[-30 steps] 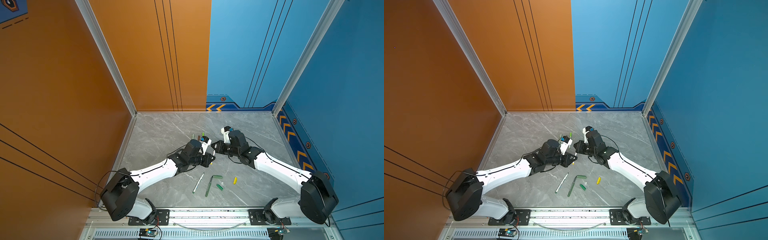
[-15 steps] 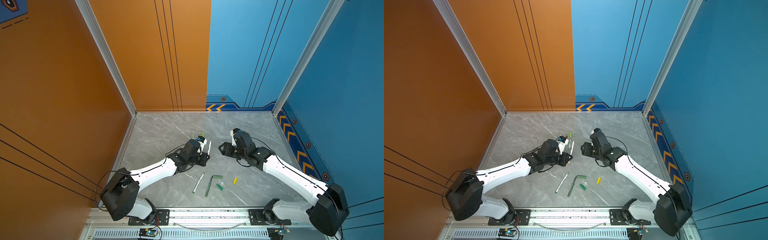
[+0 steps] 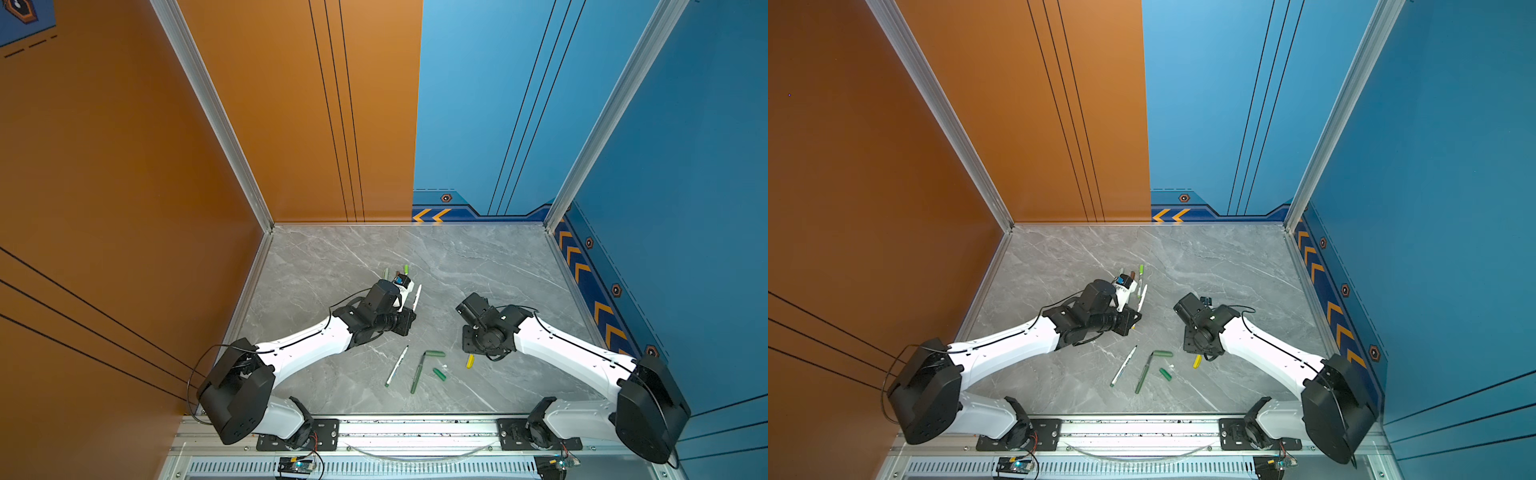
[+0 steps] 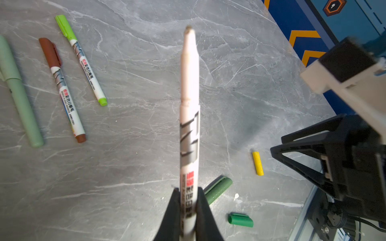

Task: Insert pens into pen caps
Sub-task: Pick up a pen cap from the bottom-center of the table.

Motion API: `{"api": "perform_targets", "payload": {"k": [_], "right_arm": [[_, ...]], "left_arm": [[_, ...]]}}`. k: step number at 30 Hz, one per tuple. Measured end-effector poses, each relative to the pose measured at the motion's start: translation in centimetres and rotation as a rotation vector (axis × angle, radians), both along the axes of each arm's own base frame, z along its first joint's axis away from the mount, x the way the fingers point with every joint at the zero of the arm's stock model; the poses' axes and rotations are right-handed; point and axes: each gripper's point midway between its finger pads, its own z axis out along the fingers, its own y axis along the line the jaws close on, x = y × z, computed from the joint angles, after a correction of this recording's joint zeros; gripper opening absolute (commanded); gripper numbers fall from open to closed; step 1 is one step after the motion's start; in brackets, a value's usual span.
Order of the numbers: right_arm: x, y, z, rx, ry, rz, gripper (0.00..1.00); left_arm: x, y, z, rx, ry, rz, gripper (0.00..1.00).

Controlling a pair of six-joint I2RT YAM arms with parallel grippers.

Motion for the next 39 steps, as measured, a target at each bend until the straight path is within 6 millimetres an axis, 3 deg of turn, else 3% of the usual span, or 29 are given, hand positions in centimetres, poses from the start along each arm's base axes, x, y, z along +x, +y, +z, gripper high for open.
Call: {"api": "perform_targets", "payload": {"k": [11,15,20,39], "right_arm": [[-0.5,-0.5,-4.0,-0.09,0.106,-0.008,0.34],[-1.2,-0.2,-4.9,-0.091,0.123,-0.002,0.28],[-1.2,0.8,-5.0,-0.065,0.107,0.007,0.21],[-2.0,1.9,-5.0,-0.033,0.077,0.013,0.29]], "left_arm": [[-0.5,-0.5,0.0,0.006,-0.01,-0.028,0.0],[-0.5,-0.5,0.0,0.009,-0.014,-0.032,0.0],[-0.5,-0.5,0.0,0.009,-0.014,-0.032,0.0],[-0.4,-0.5,-0.1,0.014,-0.015,-0.029,0.0]]}}
